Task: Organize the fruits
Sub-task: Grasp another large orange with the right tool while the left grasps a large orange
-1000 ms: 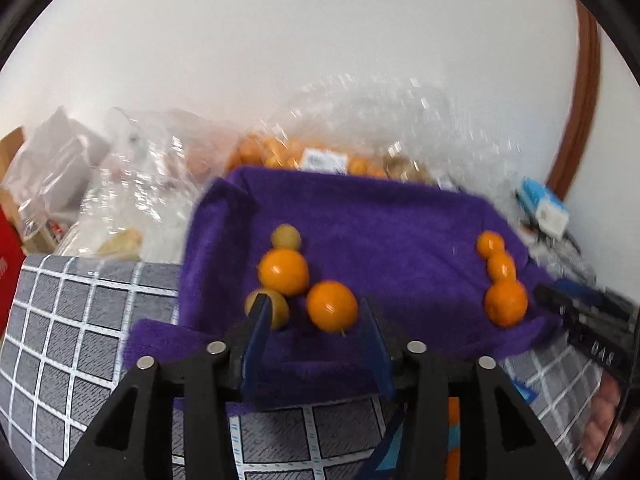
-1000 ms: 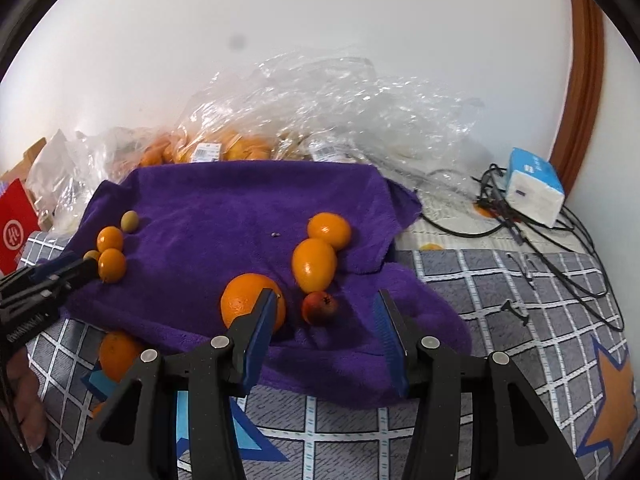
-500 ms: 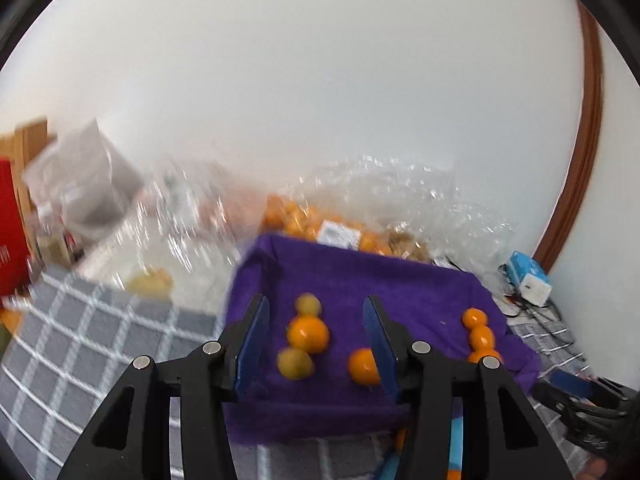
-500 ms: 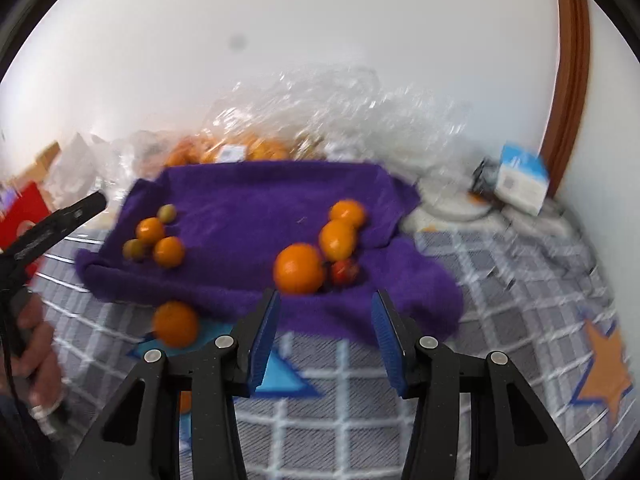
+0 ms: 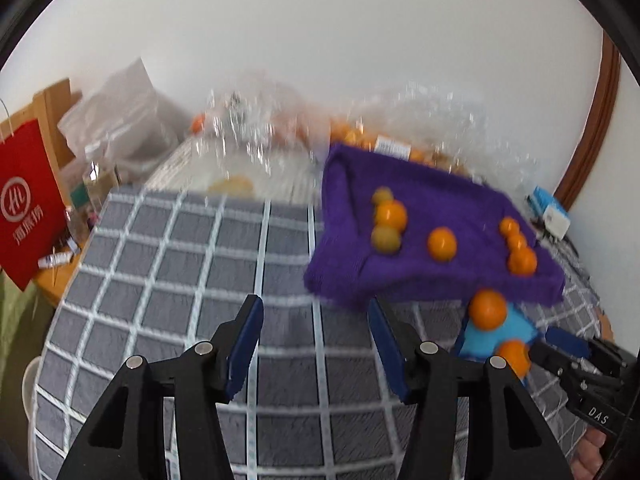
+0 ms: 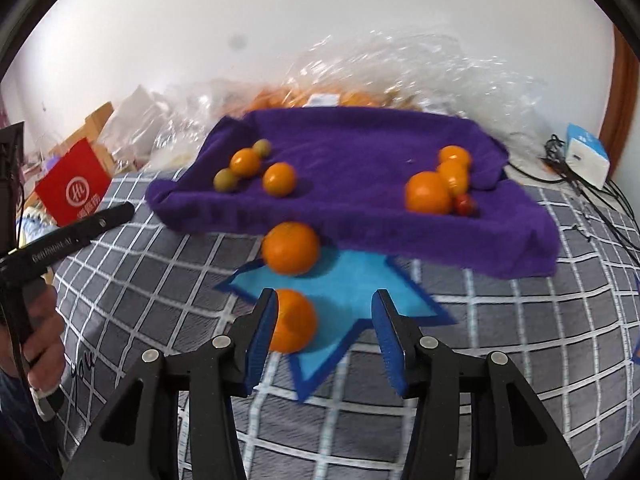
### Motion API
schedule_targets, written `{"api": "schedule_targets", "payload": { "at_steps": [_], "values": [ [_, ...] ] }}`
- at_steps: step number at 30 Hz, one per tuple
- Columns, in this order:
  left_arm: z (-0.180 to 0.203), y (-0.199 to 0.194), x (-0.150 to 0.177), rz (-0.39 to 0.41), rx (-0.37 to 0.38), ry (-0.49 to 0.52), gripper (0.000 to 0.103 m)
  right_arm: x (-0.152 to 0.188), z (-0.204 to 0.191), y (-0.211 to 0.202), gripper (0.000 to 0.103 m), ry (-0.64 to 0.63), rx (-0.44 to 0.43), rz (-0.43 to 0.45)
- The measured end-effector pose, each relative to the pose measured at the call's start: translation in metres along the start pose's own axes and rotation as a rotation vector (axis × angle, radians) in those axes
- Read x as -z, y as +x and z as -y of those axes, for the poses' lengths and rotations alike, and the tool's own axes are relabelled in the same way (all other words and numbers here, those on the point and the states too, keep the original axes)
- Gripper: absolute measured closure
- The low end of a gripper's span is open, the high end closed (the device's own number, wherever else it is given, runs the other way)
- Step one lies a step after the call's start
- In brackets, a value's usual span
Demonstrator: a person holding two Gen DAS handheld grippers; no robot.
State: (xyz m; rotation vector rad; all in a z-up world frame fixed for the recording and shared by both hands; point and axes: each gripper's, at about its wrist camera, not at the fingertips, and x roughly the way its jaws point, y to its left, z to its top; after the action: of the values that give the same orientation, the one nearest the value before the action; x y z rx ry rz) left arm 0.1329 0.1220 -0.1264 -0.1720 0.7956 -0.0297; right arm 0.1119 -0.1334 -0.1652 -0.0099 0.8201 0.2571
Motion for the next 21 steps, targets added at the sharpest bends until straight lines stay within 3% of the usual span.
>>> {"api": "schedule_targets", "payload": {
  "at_steps": [4,6,8,17,19,21],
  "values": [
    [0.001,0.008,0.013,-0.019,-0.034,0.028,0.051,0.004,-0.012,0.008,0.055,-0.021,0.012,-0.017],
    [0.001,0.011,0.017,-0.022,-0.017,0.029,0.051,0.005,-0.014,0.011,0.054,-0.023,0.013,-0.015],
    [-0.001,0.013,0.02,-0.052,-0.016,0.012,0.051,0.006,-0.015,0.013,0.054,-0.011,0.01,-0.007],
    [-0.016,0.01,0.028,-0.048,0.009,-0.068,0.051,0.005,-0.032,0.024,0.054,-0.051,0.027,-0.04],
    [-0.015,0.01,0.03,-0.048,-0.001,-0.055,0.051,0.007,-0.033,0.028,0.063,-0.055,0.035,-0.051],
    [-0.01,0.011,0.031,-0.055,-0.022,-0.022,0.05,0.009,-0.032,0.029,0.064,-0.059,0.048,-0.043]
  ]
}}
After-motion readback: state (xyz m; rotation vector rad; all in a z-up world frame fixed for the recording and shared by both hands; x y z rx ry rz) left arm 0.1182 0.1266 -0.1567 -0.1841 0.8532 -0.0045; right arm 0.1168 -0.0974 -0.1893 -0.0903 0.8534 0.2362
